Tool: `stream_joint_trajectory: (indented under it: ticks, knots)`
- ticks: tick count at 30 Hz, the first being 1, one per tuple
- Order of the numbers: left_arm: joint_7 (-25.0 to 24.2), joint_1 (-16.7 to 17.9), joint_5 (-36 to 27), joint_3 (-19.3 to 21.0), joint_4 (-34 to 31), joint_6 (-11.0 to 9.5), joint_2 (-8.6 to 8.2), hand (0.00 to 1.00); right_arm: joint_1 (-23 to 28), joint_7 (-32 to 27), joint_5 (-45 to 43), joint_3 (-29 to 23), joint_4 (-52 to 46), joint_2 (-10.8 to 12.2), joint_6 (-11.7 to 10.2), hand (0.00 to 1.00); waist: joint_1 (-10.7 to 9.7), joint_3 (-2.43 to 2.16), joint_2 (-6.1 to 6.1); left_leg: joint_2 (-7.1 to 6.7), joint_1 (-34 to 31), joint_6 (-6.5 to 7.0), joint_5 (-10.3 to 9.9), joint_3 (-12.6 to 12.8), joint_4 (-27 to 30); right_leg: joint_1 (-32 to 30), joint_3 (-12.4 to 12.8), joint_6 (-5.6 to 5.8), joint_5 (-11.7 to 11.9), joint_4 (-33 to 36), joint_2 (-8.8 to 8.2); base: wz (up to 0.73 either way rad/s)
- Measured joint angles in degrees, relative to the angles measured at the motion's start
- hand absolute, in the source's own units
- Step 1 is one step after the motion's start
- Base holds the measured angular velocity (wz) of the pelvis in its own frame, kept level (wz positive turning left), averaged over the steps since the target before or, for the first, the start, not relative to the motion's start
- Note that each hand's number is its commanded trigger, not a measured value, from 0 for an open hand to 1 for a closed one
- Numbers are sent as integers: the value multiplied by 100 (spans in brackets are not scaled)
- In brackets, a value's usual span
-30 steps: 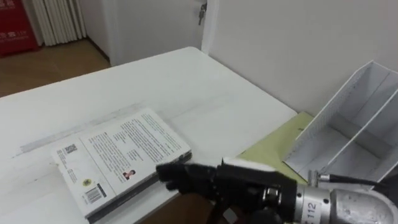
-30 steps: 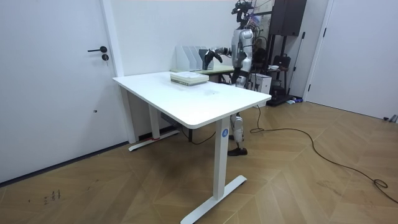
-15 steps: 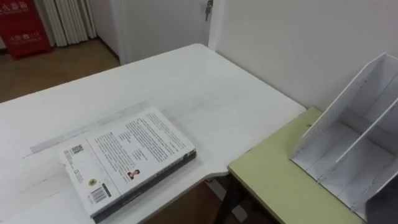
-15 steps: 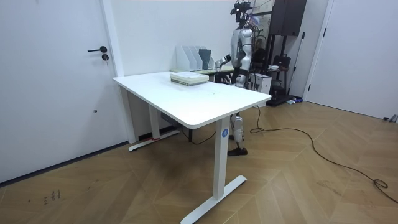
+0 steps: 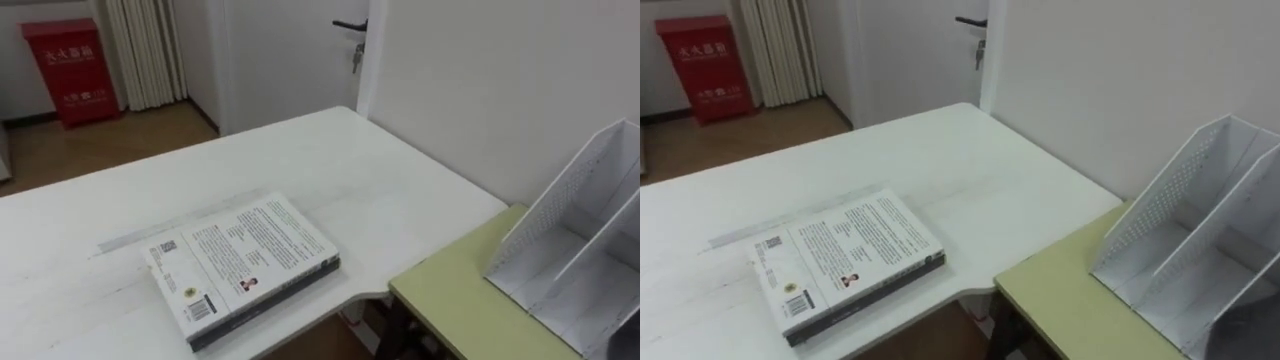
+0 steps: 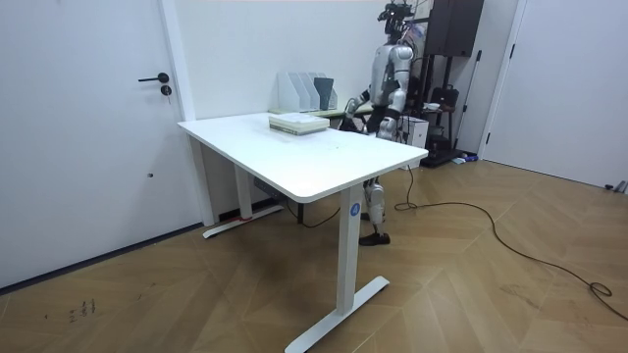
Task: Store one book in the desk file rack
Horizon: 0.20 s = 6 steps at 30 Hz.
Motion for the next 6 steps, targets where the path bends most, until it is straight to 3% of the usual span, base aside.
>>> stream_joint_trajectory:
  ticks: [2,4,5,6]
  knots:
    - [154,20,205,-28,-18,28,-35,0,45,-570,-116,-123,493,111,185,0,-36,-70,100,-35,18,58,-19,-61,7,39,5,30,59,7,-31,12]
    - [272,114,246,-33,-38,35,-83,0,80,-769,61,-242,1337,213,360,0,-127,-129,239,-64,27,80,-32,-104,-2,69,-40,30,69,5,-50,13]
    - [339,167,242,-31,-67,39,-104,0,206,-865,337,-342,1790,290,515,0,-173,-91,307,-68,74,83,-34,-106,-40,86,-24,31,69,5,-50,7]
    - [379,217,242,-29,-71,41,-109,0,294,-903,513,-410,1967,333,583,0,-189,-90,363,-67,101,83,-34,-100,-69,97,-14,40,63,5,-47,0]
